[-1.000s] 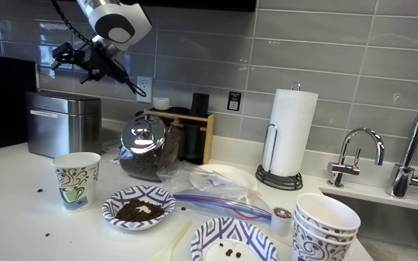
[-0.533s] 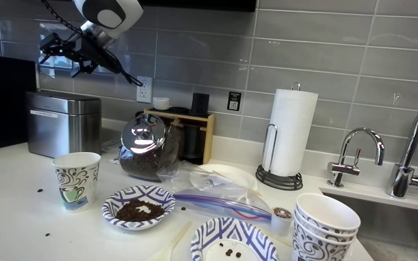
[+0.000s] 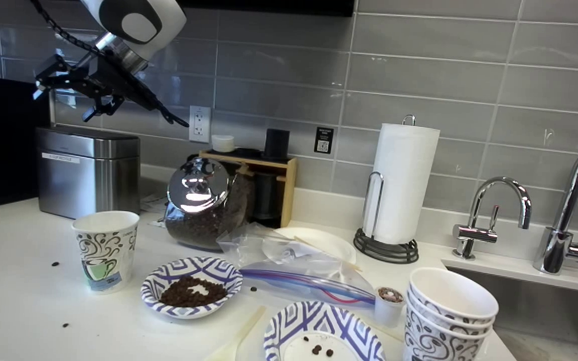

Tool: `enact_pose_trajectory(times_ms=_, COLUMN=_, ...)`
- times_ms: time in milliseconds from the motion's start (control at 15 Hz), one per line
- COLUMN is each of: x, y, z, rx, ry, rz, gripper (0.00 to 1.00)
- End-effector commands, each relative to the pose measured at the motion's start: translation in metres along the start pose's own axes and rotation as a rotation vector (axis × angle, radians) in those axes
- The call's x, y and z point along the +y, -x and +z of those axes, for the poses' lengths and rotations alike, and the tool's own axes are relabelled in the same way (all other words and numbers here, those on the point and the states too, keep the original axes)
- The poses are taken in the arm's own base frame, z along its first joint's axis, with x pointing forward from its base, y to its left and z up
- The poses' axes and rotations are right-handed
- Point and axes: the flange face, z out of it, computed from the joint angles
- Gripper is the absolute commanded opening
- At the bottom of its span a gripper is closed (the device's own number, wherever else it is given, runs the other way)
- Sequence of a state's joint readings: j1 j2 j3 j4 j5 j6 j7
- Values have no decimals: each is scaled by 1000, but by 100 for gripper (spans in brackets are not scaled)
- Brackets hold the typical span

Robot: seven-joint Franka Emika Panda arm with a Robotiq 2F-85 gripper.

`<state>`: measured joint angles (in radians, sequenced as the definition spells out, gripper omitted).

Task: Close the bin

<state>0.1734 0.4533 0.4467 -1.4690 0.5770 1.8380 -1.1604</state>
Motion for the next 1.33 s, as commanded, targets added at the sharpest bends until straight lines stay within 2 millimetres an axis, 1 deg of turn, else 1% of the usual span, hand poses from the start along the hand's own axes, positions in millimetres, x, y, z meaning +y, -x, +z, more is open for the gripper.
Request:
enact_pose_trajectory(times_ms=0, x=-36, y=-7, z=-12, rx=-56, ry=8, rz=47, gripper=100)
enact_pose_trajectory(times_ms=133, x=-55, y=-19, z=-19, rx=-78, ry=11, rz=60, gripper=100)
enact_pose_trajectory(times_ms=267, x=-64, y=-21, z=-19, rx=-107, ry=29, rz=37, gripper=100)
enact_pose_trajectory(times_ms=400, x=-72, y=-21, z=-13, rx=-139, ry=10, rz=41, gripper=100)
enact_pose_trajectory(times_ms=667, x=-88, y=-15, z=1, rx=-204, ry=-98, rz=97, gripper=100)
enact_pose_trajectory(times_ms=867, x=-97, y=-12, z=3, rx=-251, ry=-155, rz=126, gripper=100)
enact_pose_trajectory(times_ms=1067, x=-110, y=-5, z=-1, rx=-314, ry=-140, rz=141, gripper=100)
enact_pose_trajectory(times_ms=1267, x=-116, y=2, z=2, rx=-344, ry=-89, rz=139, gripper=100)
